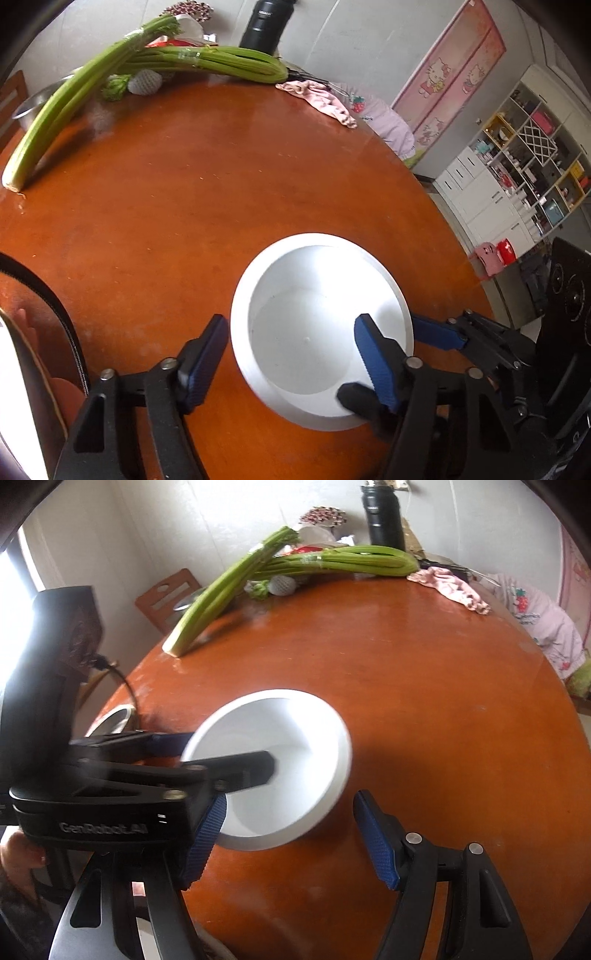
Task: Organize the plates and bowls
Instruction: 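Lift the second noodle cup toward the steel bowl with the left gripper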
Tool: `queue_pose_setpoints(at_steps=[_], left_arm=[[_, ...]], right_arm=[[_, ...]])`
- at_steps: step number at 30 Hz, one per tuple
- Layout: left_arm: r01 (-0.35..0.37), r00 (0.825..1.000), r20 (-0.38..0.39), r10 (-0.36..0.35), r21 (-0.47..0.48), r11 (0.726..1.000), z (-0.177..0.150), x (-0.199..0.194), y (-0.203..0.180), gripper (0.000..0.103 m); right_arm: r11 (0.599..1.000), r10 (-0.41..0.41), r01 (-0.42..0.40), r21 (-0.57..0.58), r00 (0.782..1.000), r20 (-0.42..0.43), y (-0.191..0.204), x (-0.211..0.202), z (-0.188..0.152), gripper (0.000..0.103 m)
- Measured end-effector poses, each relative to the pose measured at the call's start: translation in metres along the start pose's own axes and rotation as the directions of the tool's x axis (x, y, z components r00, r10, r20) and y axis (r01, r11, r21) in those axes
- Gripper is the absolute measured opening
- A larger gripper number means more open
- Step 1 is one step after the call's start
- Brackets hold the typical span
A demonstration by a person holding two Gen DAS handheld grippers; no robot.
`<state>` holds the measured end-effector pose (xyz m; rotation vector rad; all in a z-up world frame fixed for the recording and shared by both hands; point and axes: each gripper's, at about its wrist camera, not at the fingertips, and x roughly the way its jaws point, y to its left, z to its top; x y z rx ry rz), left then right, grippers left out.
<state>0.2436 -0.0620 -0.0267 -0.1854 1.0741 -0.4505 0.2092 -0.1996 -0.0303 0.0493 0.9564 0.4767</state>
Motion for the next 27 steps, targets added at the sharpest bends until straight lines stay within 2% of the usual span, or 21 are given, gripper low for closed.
queue_pose_setpoints(at_steps=[1, 4, 16, 27], left_arm=[[0.011, 1.0, -0.004, -0.011, 0.002, 1.0, 0.0, 0.0, -0.001, 0.061], [0.017, 1.0, -0.006, -0.017, 0.007, 1.0, -0.003, 0.0, -0.003, 0.056], [0.005, 1.0, 0.027, -0.006, 0.018, 1.0, -0.006, -0.016, -0.009, 0.056], [-0.006, 0.997, 0.081, 0.003, 0.031, 1.0, -0.012, -0.052, -0.023, 0.056]], right_arm=[[1.0, 0.001, -0.001, -0.007, 1.0, -0.001, 0.002, 0.0, 0.0, 0.073], [1.0, 0.002, -0.002, -0.019, 1.0, 0.002, 0.008, -0.001, 0.0, 0.072], [0.999, -0.006, 0.007, -0.042, 1.0, 0.025, 0.019, -0.014, -0.001, 0.072], [0.998, -0.012, 0.017, -0.06, 0.997, 0.074, 0.036, -0.042, -0.002, 0.072]])
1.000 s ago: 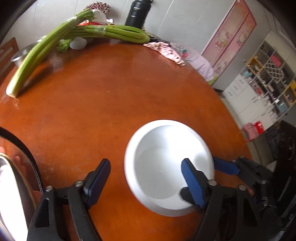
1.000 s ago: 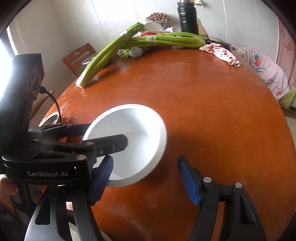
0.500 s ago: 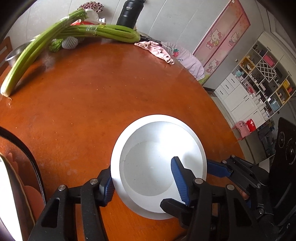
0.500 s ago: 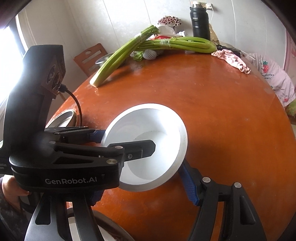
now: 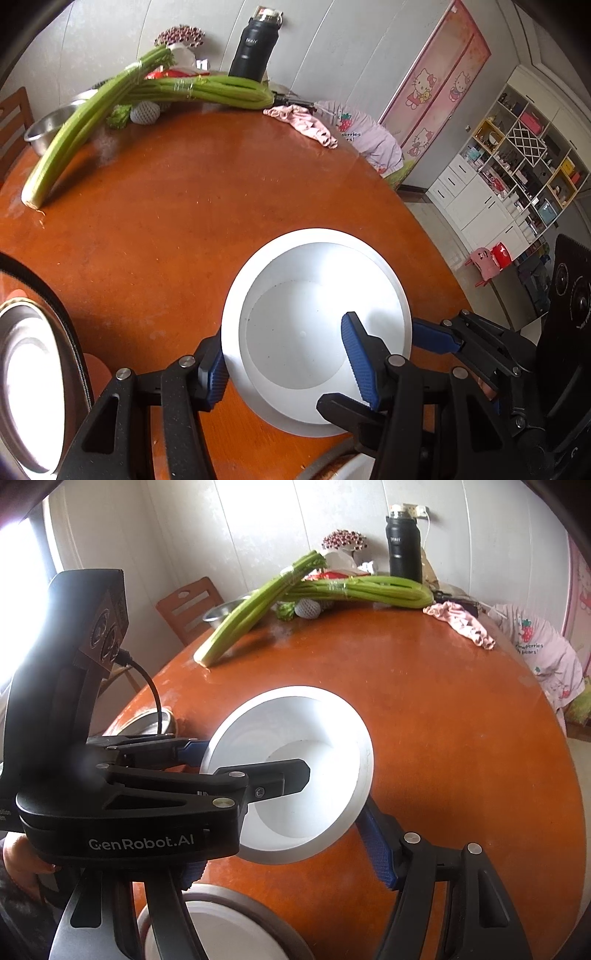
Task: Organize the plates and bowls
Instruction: 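Lift the second noodle cup toward the steel bowl with the left gripper, then lower the second cup into the first cup and open the left gripper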
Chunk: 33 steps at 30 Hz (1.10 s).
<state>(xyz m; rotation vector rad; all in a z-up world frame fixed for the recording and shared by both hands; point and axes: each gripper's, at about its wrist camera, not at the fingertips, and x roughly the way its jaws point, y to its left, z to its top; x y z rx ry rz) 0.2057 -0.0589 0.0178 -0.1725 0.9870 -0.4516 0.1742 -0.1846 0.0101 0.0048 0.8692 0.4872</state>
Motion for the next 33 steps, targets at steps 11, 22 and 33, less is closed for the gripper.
queue_pose_setpoints(at_steps=[11, 22, 33], left_arm=[[-0.022, 0.998, 0.063, 0.021, 0.013, 1.0, -0.014, -0.032, -0.022, 0.056], [-0.025, 0.992, 0.127, 0.02, 0.039, 0.999, -0.03, -0.065, -0.046, 0.056], [-0.038, 0.986, 0.162, 0.029, 0.054, 0.998, -0.051, -0.089, -0.06, 0.056]], right_arm=[[1.0, 0.015, -0.015, -0.012, 0.999, 0.046, 0.012, -0.033, -0.008, 0.072], [0.999, 0.002, 0.002, -0.038, 0.995, 0.099, 0.029, -0.074, -0.023, 0.072], [0.998, 0.0, 0.008, -0.059, 0.991, 0.134, 0.047, -0.103, -0.041, 0.072]])
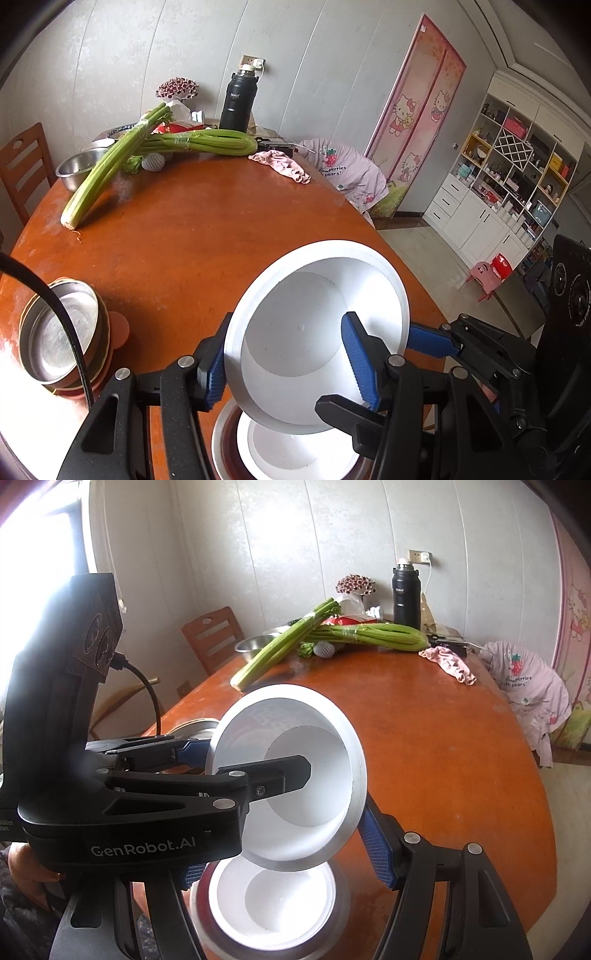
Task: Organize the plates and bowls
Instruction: 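Lower the second cup into the first cup and open the left gripper, then grasp the steel bowl rim with the left gripper and lift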
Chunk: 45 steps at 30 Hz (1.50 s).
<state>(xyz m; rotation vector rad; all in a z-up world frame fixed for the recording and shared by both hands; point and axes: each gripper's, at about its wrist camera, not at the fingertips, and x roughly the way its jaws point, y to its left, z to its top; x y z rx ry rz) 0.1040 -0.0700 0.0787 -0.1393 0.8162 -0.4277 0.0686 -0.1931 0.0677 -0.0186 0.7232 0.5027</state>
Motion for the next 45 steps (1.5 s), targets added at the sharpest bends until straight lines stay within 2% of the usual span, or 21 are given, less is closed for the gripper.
queue_pose_setpoints(at_steps=[9, 21, 23, 25, 29, 31, 35, 41, 45], left_arm=[[-0.002, 1.0, -0.013, 0.002, -0.013, 1.0, -0.025, -0.009, 0.0, 0.056], [-0.048, 0.988, -0.146, 0.045, -0.018, 0.999, -0.078, 0.018, 0.001, 0.056], [-0.076, 0.988, -0.133, 0.076, 0.005, 0.997, -0.08, 0.019, -0.001, 0.056], [-0.077, 0.988, -0.134, 0.077, 0.008, 0.997, -0.08, 0.019, -0.001, 0.056], [-0.091, 0.987, -0.133, 0.089, -0.008, 0.996, -0.079, 0.018, 0.004, 0.056], [-0.078, 0.988, -0.133, 0.074, -0.022, 0.997, -0.079, 0.018, 0.008, 0.061], [-0.075, 0.987, -0.14, 0.072, -0.019, 0.997, -0.081, 0.019, 0.009, 0.063], [-0.075, 0.994, -0.079, 0.074, 0.002, 0.997, -0.08, 0.002, 0.006, 0.067], [-0.108, 0.991, -0.077, 0.106, -0.026, 0.994, -0.08, 0.0, 0.017, 0.068]], right_arm=[[1.0, 0.009, -0.009, -0.015, 1.0, -0.02, 0.014, -0.009, -0.015, 0.072], [1.0, 0.028, -0.029, -0.006, 0.986, -0.165, 0.018, 0.017, -0.064, 0.072], [0.999, 0.033, -0.034, 0.001, 0.985, -0.171, 0.017, 0.019, -0.068, 0.072], [0.999, 0.036, -0.036, 0.003, 0.985, -0.171, 0.016, 0.02, -0.068, 0.072], [1.0, -0.004, 0.002, -0.015, 0.986, -0.164, 0.016, 0.019, -0.068, 0.072], [1.0, -0.018, 0.014, -0.023, 0.988, -0.155, 0.016, 0.017, -0.068, 0.073], [0.998, -0.042, 0.034, -0.055, 0.987, -0.154, 0.02, 0.015, -0.069, 0.073], [0.998, -0.029, 0.021, -0.067, 0.993, -0.118, 0.023, 0.004, -0.071, 0.073], [0.994, -0.098, 0.092, -0.052, 0.988, -0.117, 0.013, 0.004, -0.071, 0.073]])
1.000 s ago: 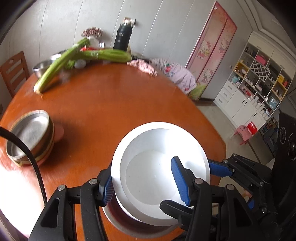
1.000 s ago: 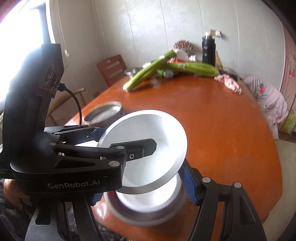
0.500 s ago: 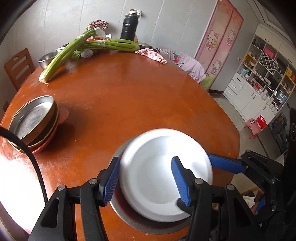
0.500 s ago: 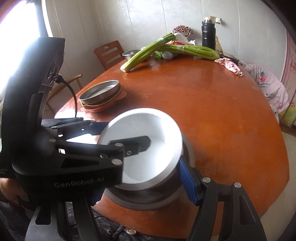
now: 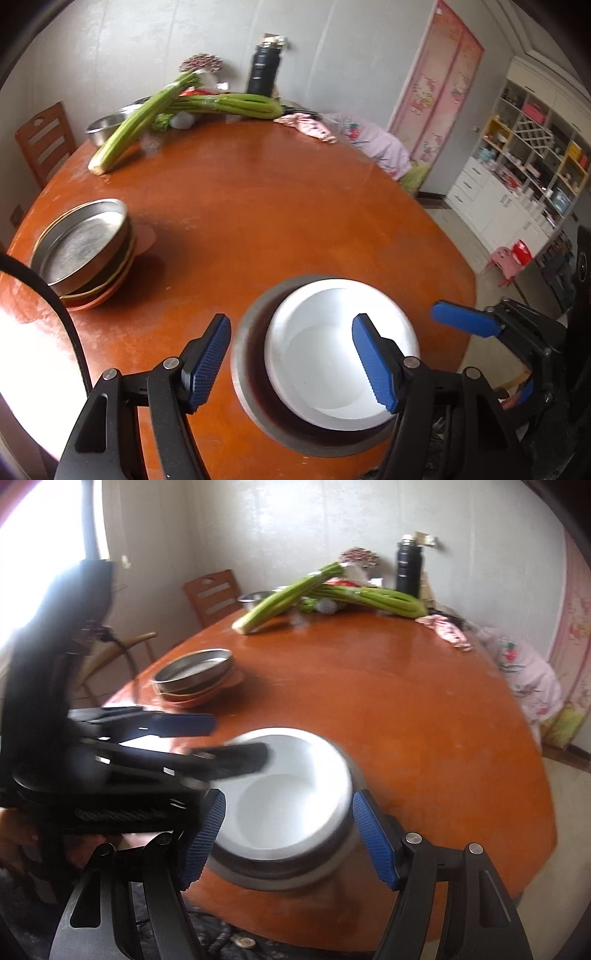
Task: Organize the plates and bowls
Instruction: 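Grasp the steel bowl rim with the left gripper and lift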
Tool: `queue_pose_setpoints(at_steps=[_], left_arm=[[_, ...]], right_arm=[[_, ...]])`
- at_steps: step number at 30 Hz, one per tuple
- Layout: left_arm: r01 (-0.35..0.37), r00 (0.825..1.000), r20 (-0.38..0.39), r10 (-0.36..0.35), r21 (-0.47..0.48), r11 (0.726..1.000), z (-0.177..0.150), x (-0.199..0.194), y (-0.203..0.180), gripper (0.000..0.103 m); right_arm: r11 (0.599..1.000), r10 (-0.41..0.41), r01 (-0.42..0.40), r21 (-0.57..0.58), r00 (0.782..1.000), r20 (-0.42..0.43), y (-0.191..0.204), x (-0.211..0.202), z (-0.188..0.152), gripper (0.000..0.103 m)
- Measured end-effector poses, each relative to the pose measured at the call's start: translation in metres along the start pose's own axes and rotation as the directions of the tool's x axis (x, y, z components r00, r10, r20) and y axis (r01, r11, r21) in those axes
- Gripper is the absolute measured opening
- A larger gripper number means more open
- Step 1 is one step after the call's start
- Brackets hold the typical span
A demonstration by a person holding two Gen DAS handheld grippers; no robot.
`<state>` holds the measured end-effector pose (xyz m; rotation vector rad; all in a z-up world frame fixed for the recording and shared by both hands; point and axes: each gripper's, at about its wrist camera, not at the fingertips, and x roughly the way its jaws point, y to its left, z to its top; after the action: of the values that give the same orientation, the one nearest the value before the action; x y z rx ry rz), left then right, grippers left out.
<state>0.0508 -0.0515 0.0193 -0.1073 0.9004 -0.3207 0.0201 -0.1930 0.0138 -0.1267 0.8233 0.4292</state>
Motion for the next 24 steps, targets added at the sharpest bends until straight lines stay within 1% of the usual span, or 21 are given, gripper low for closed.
queue_pose_setpoints(at_steps=[2, 3, 7, 12, 13, 14, 15, 17, 18, 24], left_arm=[[0.003, 1.0, -0.02, -0.003, -0.021, 1.0, -0.002, 0.006, 0.007, 0.069], [0.008, 0.999, -0.042, -0.009, -0.031, 0.999, -0.004, 0.011, 0.01, 0.069], [0.012, 0.995, -0.096, -0.017, -0.045, 0.999, -0.006, 0.029, 0.015, 0.069], [0.015, 0.989, -0.146, -0.023, -0.057, 0.998, -0.009, 0.047, 0.02, 0.069], [0.025, 0.987, -0.154, -0.034, -0.062, 0.998, -0.01, 0.051, 0.021, 0.07], [0.053, 0.985, -0.158, -0.064, -0.074, 0.996, -0.011, 0.053, 0.022, 0.07], [0.063, 0.984, -0.161, -0.073, -0.068, 0.996, -0.01, 0.054, 0.021, 0.07], [0.067, 0.984, -0.159, -0.074, -0.05, 0.997, -0.011, 0.056, 0.019, 0.065], [0.072, 0.984, -0.16, -0.079, -0.046, 0.996, -0.011, 0.057, 0.018, 0.06], [0.052, 0.987, -0.148, -0.059, -0.052, 0.997, -0.004, 0.059, 0.026, 0.059]], right_arm=[[0.999, -0.018, 0.019, 0.043, 1.0, -0.025, -0.01, 0.007, -0.002, 0.073], [0.998, -0.02, 0.022, 0.056, 0.999, -0.04, -0.013, 0.011, -0.002, 0.073], [0.993, 0.03, -0.016, 0.119, 0.993, -0.116, -0.022, 0.032, -0.008, 0.073], [0.988, 0.083, -0.059, 0.141, 0.982, -0.171, -0.016, 0.046, -0.012, 0.073], [0.989, 0.089, -0.065, 0.136, 0.98, -0.179, -0.013, 0.048, -0.013, 0.073], [0.99, 0.087, -0.064, 0.126, 0.979, -0.186, -0.009, 0.051, -0.013, 0.075], [0.99, 0.084, -0.062, 0.124, 0.979, -0.186, -0.008, 0.052, -0.014, 0.075], [0.989, 0.092, -0.069, 0.128, 0.978, -0.186, -0.007, 0.054, -0.013, 0.075], [0.987, 0.101, -0.076, 0.142, 0.979, -0.18, -0.009, 0.055, -0.012, 0.075], [0.979, 0.134, -0.103, 0.177, 0.976, -0.173, -0.011, 0.064, -0.001, 0.075]])
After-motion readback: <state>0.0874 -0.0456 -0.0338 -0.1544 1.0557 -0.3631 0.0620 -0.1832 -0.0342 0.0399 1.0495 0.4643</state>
